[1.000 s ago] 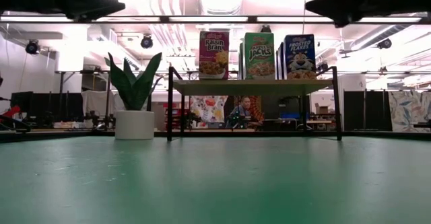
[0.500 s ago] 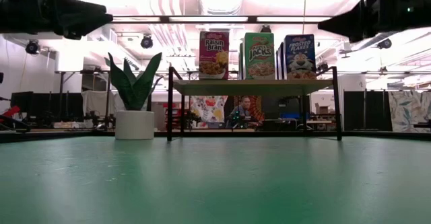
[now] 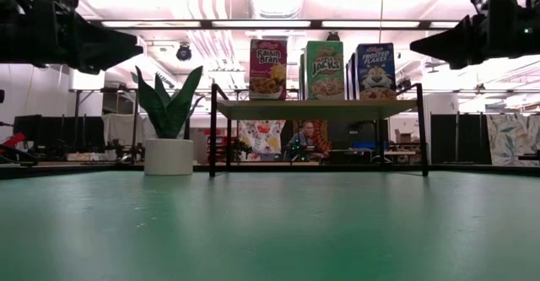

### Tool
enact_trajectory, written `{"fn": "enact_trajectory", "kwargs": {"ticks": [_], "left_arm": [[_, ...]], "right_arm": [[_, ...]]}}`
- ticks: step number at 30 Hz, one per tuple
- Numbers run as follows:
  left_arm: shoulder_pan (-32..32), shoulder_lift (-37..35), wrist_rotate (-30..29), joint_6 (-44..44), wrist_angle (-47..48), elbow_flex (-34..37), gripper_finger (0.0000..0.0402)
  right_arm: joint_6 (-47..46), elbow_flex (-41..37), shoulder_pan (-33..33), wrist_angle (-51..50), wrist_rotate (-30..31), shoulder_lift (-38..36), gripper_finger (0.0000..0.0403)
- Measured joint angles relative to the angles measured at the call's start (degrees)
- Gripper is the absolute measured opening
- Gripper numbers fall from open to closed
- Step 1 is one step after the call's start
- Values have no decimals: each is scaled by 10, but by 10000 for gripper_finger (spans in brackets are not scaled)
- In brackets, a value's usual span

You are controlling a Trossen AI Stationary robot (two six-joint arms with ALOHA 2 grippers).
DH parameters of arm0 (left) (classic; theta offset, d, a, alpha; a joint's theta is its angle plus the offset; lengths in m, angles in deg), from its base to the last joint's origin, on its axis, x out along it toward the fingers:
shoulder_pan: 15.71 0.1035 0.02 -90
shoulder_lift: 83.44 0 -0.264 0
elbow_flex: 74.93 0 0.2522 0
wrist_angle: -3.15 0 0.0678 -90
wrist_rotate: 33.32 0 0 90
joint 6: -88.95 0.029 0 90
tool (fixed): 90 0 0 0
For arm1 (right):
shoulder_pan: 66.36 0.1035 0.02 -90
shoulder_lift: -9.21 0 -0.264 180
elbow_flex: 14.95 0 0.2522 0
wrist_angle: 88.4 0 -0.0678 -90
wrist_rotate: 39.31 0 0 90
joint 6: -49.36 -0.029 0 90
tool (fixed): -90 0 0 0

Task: Stack cereal on shelf
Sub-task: Return to Home Position

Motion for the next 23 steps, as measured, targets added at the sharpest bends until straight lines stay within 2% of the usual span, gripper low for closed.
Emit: {"fn": "enact_trajectory", "kwargs": {"ticks": [9, 18, 23], "left_arm": [[0, 0, -3, -7, 1, 1, 274], [0, 2, -4, -8, 8, 1, 274], [0, 3, -51, -8, 7, -4, 274]], "right_arm": [[-4, -37, 0, -13, -5, -53, 9], [-8, -37, 0, -58, -7, -59, 9], [-25, -37, 0, -59, -7, -59, 9]]}}
